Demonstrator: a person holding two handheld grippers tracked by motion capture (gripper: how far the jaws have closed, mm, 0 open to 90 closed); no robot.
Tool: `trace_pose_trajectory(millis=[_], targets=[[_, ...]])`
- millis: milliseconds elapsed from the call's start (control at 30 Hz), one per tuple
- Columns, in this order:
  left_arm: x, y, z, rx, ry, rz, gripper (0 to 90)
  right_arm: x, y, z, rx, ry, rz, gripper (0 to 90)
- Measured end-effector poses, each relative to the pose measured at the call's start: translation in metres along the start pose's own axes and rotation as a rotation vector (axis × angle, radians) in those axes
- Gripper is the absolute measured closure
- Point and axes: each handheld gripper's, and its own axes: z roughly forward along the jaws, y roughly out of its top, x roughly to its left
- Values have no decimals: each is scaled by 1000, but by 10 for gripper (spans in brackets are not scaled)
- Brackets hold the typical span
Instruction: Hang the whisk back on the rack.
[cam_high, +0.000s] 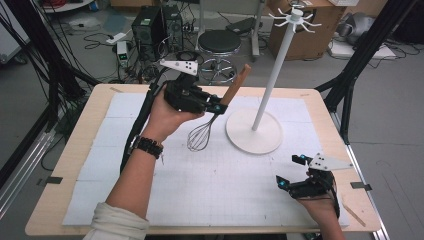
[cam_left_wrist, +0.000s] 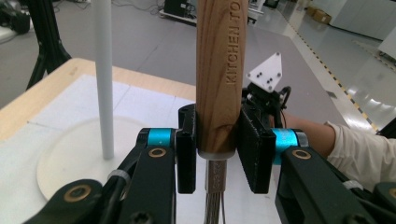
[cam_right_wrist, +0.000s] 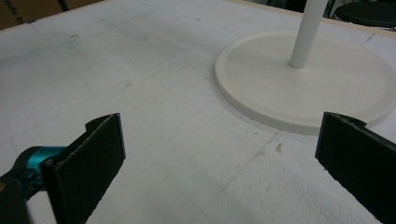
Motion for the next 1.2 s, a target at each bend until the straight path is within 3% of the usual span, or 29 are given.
trace_pose_trajectory(millis=[300, 500, 800, 1200], targets=[[10, 29, 7, 5, 14, 9, 702, 1, 0, 0, 5, -1, -1, 2], [15, 55, 11, 9, 15, 40, 701, 3, 0, 0, 3, 6, -6, 2], [28, 76, 17, 3, 15, 39, 702, 3, -2, -3, 3, 8, 7, 2], [42, 86, 24, -19, 21, 28, 702, 2, -2, -4, -1, 11, 10, 2]])
